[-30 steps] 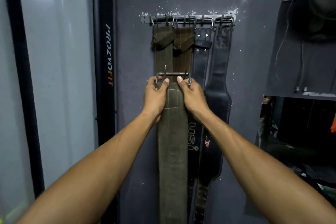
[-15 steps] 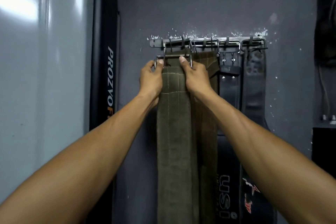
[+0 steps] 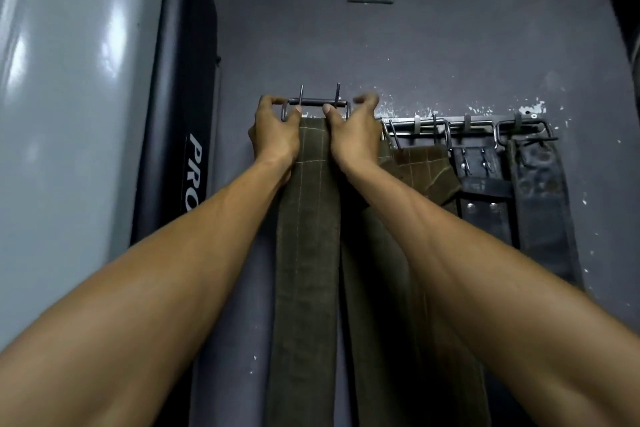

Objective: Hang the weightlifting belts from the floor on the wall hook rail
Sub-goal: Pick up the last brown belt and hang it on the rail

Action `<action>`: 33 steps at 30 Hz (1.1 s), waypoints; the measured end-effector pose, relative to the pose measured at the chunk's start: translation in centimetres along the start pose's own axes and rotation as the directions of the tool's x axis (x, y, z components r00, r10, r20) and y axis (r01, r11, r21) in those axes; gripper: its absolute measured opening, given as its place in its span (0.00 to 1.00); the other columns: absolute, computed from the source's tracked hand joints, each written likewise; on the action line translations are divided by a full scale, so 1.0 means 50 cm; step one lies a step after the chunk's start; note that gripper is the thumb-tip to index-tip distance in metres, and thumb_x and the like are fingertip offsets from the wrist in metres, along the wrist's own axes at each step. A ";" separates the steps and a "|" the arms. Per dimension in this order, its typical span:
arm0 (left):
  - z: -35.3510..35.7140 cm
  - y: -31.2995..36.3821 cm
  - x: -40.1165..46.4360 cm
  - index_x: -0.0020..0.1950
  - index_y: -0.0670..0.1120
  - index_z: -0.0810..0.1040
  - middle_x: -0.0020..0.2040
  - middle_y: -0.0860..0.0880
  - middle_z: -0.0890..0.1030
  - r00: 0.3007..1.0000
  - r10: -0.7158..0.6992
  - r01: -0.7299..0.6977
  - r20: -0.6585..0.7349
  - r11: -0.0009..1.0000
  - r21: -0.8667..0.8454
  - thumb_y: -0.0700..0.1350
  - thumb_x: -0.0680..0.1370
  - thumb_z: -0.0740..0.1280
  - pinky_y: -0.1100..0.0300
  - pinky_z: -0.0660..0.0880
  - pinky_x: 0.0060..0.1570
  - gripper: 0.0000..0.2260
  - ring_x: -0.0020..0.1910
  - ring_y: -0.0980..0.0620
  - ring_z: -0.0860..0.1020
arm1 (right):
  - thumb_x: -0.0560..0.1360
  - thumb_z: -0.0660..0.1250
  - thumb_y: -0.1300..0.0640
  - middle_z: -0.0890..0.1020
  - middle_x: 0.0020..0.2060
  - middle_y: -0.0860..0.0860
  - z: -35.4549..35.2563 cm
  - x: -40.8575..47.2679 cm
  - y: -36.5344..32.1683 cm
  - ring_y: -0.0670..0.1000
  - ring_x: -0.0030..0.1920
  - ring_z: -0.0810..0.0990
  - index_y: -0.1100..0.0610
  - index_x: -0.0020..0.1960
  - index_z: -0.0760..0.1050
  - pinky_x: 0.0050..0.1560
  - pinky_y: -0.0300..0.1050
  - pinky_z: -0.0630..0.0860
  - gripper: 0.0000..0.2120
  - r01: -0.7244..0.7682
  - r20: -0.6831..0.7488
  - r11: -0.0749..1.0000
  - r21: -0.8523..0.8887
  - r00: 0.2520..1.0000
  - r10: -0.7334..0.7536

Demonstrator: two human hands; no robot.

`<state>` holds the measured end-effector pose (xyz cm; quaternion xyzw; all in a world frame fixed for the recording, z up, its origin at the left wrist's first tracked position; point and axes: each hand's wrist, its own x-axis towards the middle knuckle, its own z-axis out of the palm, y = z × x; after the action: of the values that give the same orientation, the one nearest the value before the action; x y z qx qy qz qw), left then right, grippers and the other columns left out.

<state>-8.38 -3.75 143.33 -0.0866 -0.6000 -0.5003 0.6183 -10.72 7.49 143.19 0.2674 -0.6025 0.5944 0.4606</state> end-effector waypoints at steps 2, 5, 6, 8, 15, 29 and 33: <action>0.009 -0.021 0.006 0.58 0.52 0.75 0.46 0.52 0.80 1.000 -0.011 0.011 -0.007 1.000 -0.009 0.50 0.81 0.67 0.72 0.73 0.26 0.07 0.35 0.58 0.77 | 0.81 0.69 0.47 0.82 0.52 0.55 0.003 0.004 0.013 0.54 0.47 0.79 0.57 0.69 0.65 0.45 0.43 0.69 0.24 0.100 0.004 0.993 -0.063 0.995 -0.100; 0.017 -0.058 0.006 0.61 0.50 0.76 0.58 0.52 0.81 1.000 -0.016 0.016 -0.004 0.999 -0.034 0.49 0.81 0.68 0.61 0.80 0.52 0.09 0.52 0.53 0.81 | 0.82 0.68 0.49 0.75 0.40 0.46 0.006 0.007 0.038 0.51 0.43 0.75 0.59 0.66 0.72 0.44 0.42 0.68 0.18 0.230 0.063 0.955 -0.186 0.973 -0.222; 0.018 -0.066 0.005 0.61 0.50 0.77 0.57 0.52 0.81 1.000 -0.011 0.011 -0.007 0.999 -0.048 0.49 0.81 0.68 0.58 0.80 0.54 0.10 0.54 0.52 0.81 | 0.82 0.68 0.49 0.76 0.39 0.46 0.006 0.007 0.042 0.50 0.42 0.75 0.59 0.64 0.73 0.44 0.42 0.69 0.17 0.268 0.078 0.940 -0.213 0.963 -0.257; 0.018 -0.074 0.005 0.59 0.50 0.77 0.57 0.53 0.81 1.000 -0.006 0.005 -0.014 0.997 -0.072 0.49 0.81 0.68 0.58 0.80 0.53 0.09 0.54 0.52 0.82 | 0.82 0.67 0.49 0.81 0.43 0.52 0.007 0.005 0.045 0.51 0.43 0.76 0.60 0.60 0.76 0.44 0.43 0.70 0.14 0.304 0.088 0.917 -0.258 0.953 -0.291; -0.015 -0.100 -0.011 0.59 0.49 0.76 0.61 0.49 0.81 0.996 -0.050 0.055 0.070 0.997 -0.061 0.48 0.79 0.71 0.55 0.80 0.55 0.11 0.57 0.49 0.81 | 0.82 0.68 0.49 0.83 0.52 0.58 -0.017 -0.028 0.034 0.60 0.52 0.80 0.59 0.62 0.75 0.50 0.48 0.75 0.15 0.252 0.244 0.907 -0.337 0.954 -0.174; -0.068 -0.129 -0.160 0.63 0.40 0.81 0.55 0.41 0.86 0.870 -0.179 0.386 0.460 0.828 -0.408 0.45 0.81 0.69 0.56 0.83 0.47 0.13 0.53 0.45 0.86 | 0.74 0.77 0.49 0.84 0.39 0.47 -0.060 -0.139 0.067 0.48 0.41 0.82 0.55 0.43 0.82 0.36 0.38 0.76 0.10 -0.109 0.182 0.990 -0.092 0.975 0.124; -0.097 -0.146 -0.206 0.60 0.38 0.82 0.53 0.38 0.86 0.820 -0.271 0.480 0.504 0.807 -0.345 0.46 0.81 0.68 0.55 0.83 0.47 0.13 0.51 0.44 0.86 | 0.74 0.77 0.50 0.87 0.41 0.47 -0.072 -0.191 0.103 0.48 0.44 0.86 0.54 0.43 0.83 0.37 0.35 0.79 0.08 -0.237 0.335 0.971 0.019 0.917 0.217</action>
<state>-8.22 -5.42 129.92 -0.2143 -0.5912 -0.7101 0.3168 -10.23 9.58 131.94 0.3050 -0.6801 0.6083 0.2728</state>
